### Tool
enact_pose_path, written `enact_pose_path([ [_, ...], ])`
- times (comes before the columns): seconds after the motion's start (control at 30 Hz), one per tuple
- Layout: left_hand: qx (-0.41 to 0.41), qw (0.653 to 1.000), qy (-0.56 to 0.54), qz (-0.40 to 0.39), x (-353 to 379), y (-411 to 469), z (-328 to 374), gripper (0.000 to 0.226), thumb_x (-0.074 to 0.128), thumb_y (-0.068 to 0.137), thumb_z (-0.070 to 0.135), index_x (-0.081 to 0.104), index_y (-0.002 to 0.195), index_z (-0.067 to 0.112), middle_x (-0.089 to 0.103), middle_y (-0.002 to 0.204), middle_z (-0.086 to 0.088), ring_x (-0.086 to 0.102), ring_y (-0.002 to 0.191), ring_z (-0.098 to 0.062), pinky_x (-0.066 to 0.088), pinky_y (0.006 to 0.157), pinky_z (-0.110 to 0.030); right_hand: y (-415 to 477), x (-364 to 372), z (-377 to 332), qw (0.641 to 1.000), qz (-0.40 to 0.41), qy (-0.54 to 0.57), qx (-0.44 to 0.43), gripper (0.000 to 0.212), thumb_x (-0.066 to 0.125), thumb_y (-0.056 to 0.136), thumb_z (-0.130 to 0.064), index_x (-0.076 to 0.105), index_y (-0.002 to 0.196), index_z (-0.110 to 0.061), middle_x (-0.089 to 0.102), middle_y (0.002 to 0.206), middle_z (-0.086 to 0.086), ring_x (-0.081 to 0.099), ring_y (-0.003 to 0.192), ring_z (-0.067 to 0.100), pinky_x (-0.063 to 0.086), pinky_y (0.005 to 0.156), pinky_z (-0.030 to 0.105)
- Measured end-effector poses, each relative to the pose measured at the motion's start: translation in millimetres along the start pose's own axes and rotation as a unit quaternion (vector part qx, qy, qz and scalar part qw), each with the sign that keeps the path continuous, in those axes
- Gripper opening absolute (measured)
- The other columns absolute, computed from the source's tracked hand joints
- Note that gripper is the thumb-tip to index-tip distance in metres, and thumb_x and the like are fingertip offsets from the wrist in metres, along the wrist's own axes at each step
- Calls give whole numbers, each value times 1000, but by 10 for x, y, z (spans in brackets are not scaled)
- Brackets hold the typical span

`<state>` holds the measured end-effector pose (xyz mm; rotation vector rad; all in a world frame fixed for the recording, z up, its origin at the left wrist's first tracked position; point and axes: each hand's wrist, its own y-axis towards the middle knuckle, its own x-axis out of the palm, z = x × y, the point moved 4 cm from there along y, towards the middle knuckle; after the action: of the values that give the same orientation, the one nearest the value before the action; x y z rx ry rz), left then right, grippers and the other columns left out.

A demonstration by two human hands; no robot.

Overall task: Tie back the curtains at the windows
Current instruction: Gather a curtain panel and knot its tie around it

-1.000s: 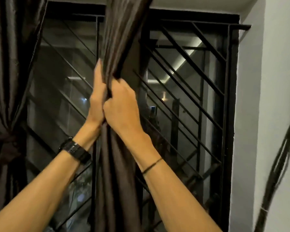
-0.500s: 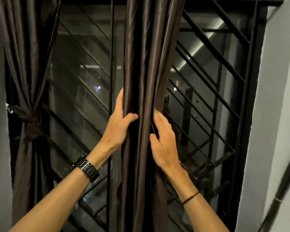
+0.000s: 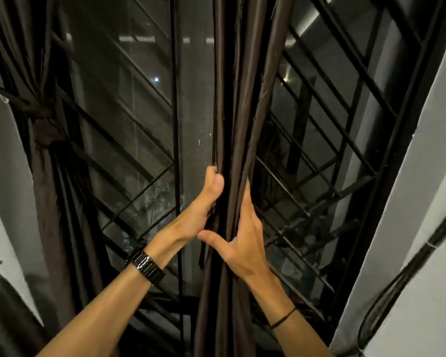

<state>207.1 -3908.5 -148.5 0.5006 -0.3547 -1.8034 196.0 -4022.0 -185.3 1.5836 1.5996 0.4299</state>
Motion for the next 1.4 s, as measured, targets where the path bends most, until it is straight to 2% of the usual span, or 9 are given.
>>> enact_pose_path([
  [0.17, -65, 996, -67, 11, 40, -210, -402, 50, 16, 110, 46, 58, 130, 27, 63, 134, 21, 50, 131, 15, 36, 108, -7, -315, 177, 261, 997, 1, -29, 69, 107, 80, 82, -27, 9, 162, -31, 40, 158, -6, 40, 145, 7, 42, 116, 38],
  [0.27, -74, 995, -35, 52, -37, -254, -628, 30, 45, 103, 40, 69, 116, 28, 64, 138, 12, 50, 141, -11, 38, 116, -30, -451, 181, 410, 989, 57, -70, 120, 97, 64, 90, -4, 8, 161, -39, 58, 140, 0, 58, 128, 11, 49, 107, 28],
  [0.4, -134, 955, 109, 239, -123, -351, -913, 27, 77, 91, 14, 55, 102, 25, 61, 106, 3, 61, 102, -14, 47, 85, -18, -577, 210, 532, 979, 66, -76, 177, 93, 57, 89, 2, 13, 161, -38, 56, 143, 0, 57, 128, 13, 47, 108, 29],
  [0.6, -163, 914, 244, 280, -137, -413, -1089, 25, 78, 90, 17, 57, 102, 24, 67, 90, 6, 64, 80, -7, 43, 63, -11, -651, 212, 573, 974, 78, -31, 209, 104, 68, 81, 2, 13, 161, -34, 29, 154, -16, 33, 120, -28, 28, 87, -10],
  [0.77, -167, 959, 36, 227, -33, -408, -1022, 15, 62, 101, 12, 65, 114, 17, 74, 100, -19, 73, 84, -19, 59, 87, -41, -645, 245, 624, 976, 22, -53, 210, 78, 67, 86, -6, 34, 154, -26, 36, 131, -12, 53, 105, -5, 37, 82, -3],
  [0.9, -106, 988, -44, 100, 295, -505, -728, 53, 59, 91, 54, 62, 136, 26, 74, 123, 2, 68, 117, -12, 54, 100, -29, -633, 394, 482, 985, -74, -55, 143, 50, 65, 98, -23, 46, 144, -19, 54, 130, -7, 62, 106, 10, 55, 94, 34],
  [1.1, -131, 939, 51, 314, 73, -466, -688, 16, 86, 80, 19, 73, 88, 24, 77, 79, 2, 75, 78, -15, 59, 67, -27, -674, 346, 468, 954, -274, -120, -23, 57, 57, 81, -20, 56, 139, -21, 31, 154, -6, 39, 134, 19, 41, 110, 31],
  [1.23, -130, 923, 174, 318, -76, -405, -700, 25, 75, 85, 9, 65, 76, 29, 72, 76, 8, 69, 77, -4, 55, 70, -29, -310, -137, 726, 980, -104, 120, 115, 44, 51, 61, -2, 82, 89, -20, 69, 127, -7, 60, 122, 16, 47, 104, 43],
  [1.4, -131, 965, 137, 181, -54, -278, -763, 33, 79, 88, 6, 68, 92, 37, 75, 100, 12, 72, 101, -9, 56, 88, -29, 169, -30, 1101, 910, -143, 260, 289, 66, 50, 71, 10, 66, 124, -24, 70, 129, 0, 62, 123, 16, 51, 102, 35],
])
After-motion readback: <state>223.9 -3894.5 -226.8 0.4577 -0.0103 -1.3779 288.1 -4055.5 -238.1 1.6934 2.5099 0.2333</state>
